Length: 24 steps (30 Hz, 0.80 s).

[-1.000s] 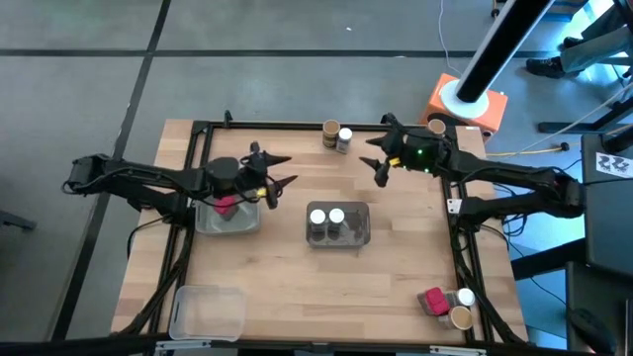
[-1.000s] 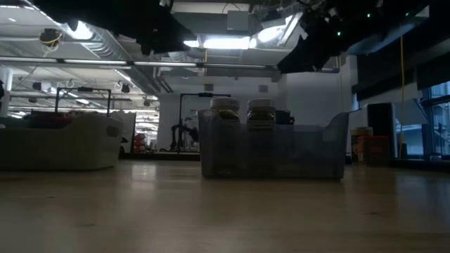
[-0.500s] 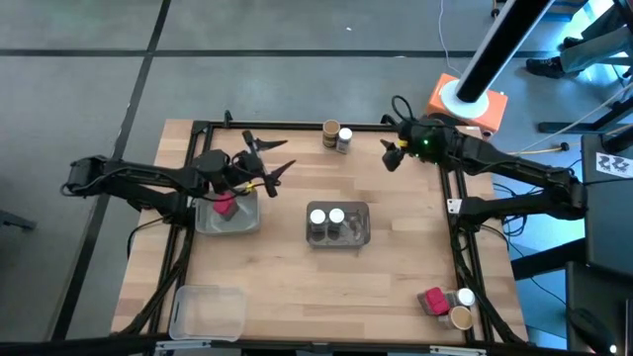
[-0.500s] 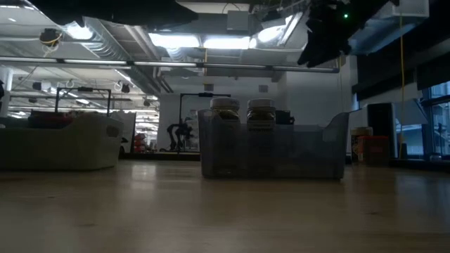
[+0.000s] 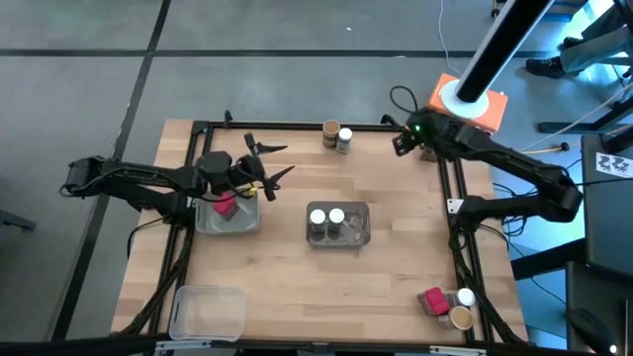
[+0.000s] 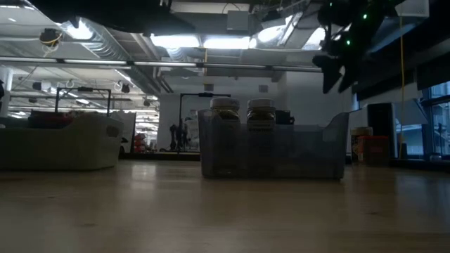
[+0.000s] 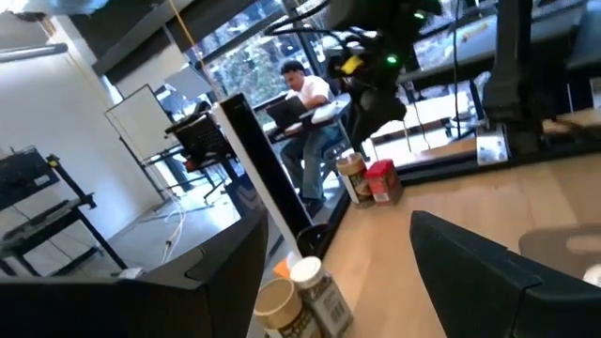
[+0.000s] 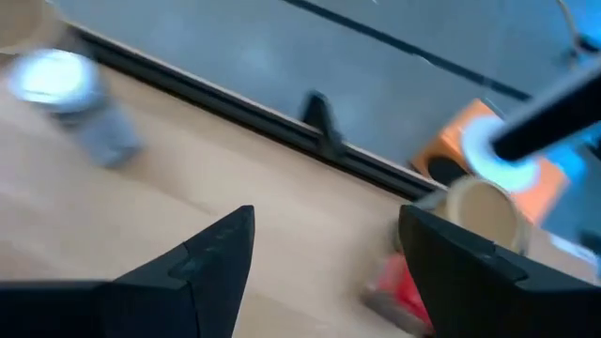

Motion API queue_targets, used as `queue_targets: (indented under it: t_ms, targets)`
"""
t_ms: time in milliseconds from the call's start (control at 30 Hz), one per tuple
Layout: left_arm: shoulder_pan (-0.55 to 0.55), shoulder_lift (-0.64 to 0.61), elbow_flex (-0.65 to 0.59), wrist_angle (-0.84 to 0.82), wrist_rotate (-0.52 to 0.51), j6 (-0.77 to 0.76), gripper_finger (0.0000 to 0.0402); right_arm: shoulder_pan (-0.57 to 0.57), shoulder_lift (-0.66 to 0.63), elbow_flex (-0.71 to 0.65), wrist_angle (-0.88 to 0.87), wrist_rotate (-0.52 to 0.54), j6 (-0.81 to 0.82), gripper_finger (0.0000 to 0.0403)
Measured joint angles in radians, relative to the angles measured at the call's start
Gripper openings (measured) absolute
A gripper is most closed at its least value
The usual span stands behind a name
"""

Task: Sort spices by type
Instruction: Put the top red seasoning can into the gray bin

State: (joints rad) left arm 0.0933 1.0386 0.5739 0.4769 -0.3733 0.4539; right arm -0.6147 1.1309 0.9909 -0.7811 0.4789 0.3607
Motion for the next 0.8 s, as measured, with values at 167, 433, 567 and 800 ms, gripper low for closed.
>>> queue_targets:
  t_ms: [167,433,567,800]
  targets:
    - [-0.002,0.000,0.000,0.004,-0.001,0.003,0.0251,-0.118,0.033,0.000,-0.038,0.000,0.001,0.0264]
    - [-0.001,0.000,0.000,0.004,-0.001,-0.005,0.0250,-0.223,0.089,-0.005,-0.126,-0.023,0.002,0.0264]
    - [-0.002,0.000,0.000,0.002,-0.001,-0.009,0.0250,-0.246,0.113,-0.007,-0.127,-0.030,0.013,0.0260]
    - [-0.002,0.000,0.000,-0.004,-0.001,-0.012,0.0250,-0.244,0.136,-0.007,-0.131,-0.019,0.031,0.0174]
